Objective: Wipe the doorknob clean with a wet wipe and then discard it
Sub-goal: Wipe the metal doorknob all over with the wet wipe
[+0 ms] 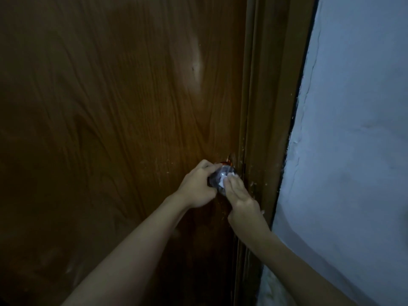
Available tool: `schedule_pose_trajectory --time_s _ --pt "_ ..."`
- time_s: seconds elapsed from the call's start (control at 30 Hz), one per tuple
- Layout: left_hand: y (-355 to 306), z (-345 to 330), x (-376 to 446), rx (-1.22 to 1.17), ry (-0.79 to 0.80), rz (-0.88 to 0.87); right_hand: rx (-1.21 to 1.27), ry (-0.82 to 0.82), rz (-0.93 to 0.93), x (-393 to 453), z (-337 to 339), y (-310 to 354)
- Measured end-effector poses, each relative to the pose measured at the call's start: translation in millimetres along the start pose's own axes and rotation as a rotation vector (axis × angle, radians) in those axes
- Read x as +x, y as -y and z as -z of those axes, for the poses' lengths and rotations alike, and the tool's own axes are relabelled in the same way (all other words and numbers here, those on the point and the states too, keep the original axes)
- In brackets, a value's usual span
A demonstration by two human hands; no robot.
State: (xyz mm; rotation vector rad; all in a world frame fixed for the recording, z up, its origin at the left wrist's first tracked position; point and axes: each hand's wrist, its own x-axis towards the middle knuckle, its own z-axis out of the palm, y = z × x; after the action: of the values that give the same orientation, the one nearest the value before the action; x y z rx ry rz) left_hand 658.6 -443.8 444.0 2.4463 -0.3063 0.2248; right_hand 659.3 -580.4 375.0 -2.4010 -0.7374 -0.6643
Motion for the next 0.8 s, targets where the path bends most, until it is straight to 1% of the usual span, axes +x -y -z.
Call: schedule_pose_trajectory --time_s 0.1,0.17,0.23,0.3,0.37,0.4,0.5,0.53,0.6,0.7,0.8 --pt "1 -2 0 0.013 -0.015 0.002 0.1 -0.056 -0.079 1 0 -7" --pt "2 -3 1 0.007 -0.018 0.009 0.128 -0.038 -0.115 10 0 -7" --pt "2 -2 2 0.003 -0.009 0.015 0.078 -0.031 -0.065 13 1 -1" --pt "1 -2 1 0.009 -0.011 0.01 0.012 -0.03 0.043 6 -2 -2" --pt "1 -2 1 0.009 -0.011 0.002 -0.024 -0.034 0.1 -2 -3 -8" --pt "1 -3 1 0.006 -0.012 0.002 -0.013 -0.044 0.093 -2 -1 -11" --pt "2 -4 1 0.009 -0.029 0.009 0.108 -0.074 -0.023 9 2 -14" --pt "2 -4 1 0.012 -0.036 0.007 0.109 -0.058 -0.024 13 2 -13" --pt "2 -3 1 0.012 -0.031 0.006 0.07 -0.025 0.032 14 2 -11" --pt "1 -3 1 0.018 -0.016 0.009 0.022 -0.022 0.109 4 3 -20" --pt "1 -3 1 0.027 -0.019 0.004 0.069 -0.062 0.051 3 6 -23"
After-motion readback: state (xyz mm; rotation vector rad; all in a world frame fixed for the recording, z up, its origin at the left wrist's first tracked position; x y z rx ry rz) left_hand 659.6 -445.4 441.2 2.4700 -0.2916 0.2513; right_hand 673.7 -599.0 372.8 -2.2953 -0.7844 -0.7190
